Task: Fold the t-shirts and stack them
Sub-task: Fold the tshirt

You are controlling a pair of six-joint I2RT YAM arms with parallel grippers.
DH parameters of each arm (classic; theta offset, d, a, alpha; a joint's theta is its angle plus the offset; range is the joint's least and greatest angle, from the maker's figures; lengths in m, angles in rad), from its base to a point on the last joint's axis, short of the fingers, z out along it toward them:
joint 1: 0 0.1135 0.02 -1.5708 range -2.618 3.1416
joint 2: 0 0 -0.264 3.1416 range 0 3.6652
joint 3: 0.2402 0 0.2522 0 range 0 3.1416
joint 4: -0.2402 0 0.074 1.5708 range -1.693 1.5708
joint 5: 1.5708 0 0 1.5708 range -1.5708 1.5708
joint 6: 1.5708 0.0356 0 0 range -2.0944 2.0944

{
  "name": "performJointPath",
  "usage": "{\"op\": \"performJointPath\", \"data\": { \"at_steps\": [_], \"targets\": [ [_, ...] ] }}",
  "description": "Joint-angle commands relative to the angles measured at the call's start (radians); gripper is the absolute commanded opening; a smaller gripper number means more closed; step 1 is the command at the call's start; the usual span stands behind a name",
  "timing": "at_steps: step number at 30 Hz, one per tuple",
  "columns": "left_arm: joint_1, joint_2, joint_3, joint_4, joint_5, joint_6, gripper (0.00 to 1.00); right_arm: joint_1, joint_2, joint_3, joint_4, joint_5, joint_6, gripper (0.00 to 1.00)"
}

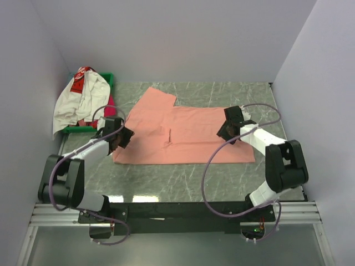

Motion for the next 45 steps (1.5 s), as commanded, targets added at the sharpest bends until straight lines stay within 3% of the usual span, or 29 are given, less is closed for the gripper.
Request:
{"op": "performJointPath", "data": {
  "at_steps": [1, 5, 13, 22, 29, 33, 37, 41, 42, 45],
  "targets": [
    [-0.008, 0.083, 0.046, 0.073, 0.046, 0.022, 0.48, -0.021, 0.067, 0.076, 0.022, 0.021, 0.004, 0.5],
    [-0.013, 0.144, 0.044, 0.011, 0.028, 0.01, 0.49, -0.032, 0.095, 0.059, 0.025, 0.009, 0.016, 0.5],
    [-0.011, 0.074, -0.083, -0.077, -0.012, -0.045, 0.52, -0.07, 0.035, -0.075, 0.026, -0.011, 0.036, 0.51],
    [-0.013, -0.08, -0.2, -0.155, 0.013, -0.05, 0.52, -0.076, -0.129, -0.17, -0.062, -0.042, 0.053, 0.51],
    [-0.011, -0.228, -0.198, -0.244, -0.001, -0.011, 0.53, -0.076, -0.283, -0.243, -0.125, -0.071, 0.059, 0.51],
    [-0.011, -0.203, -0.017, -0.246, -0.029, 0.071, 0.54, -0.075, -0.289, -0.147, -0.11, -0.075, 0.009, 0.52],
    [-0.011, -0.068, 0.235, -0.197, -0.075, 0.139, 0.54, -0.075, -0.127, 0.07, -0.051, -0.119, -0.091, 0.51],
    [-0.011, 0.227, 0.533, -0.189, -0.187, 0.242, 0.54, -0.084, 0.093, 0.406, -0.043, -0.122, -0.178, 0.51],
    [-0.01, 0.288, 0.667, -0.192, -0.216, 0.321, 0.54, -0.09, 0.137, 0.462, -0.048, -0.132, -0.216, 0.52],
    [-0.007, 0.512, 0.903, -0.22, -0.207, 0.465, 0.55, -0.113, 0.306, 0.657, -0.1, -0.165, -0.261, 0.51]
  ]
}}
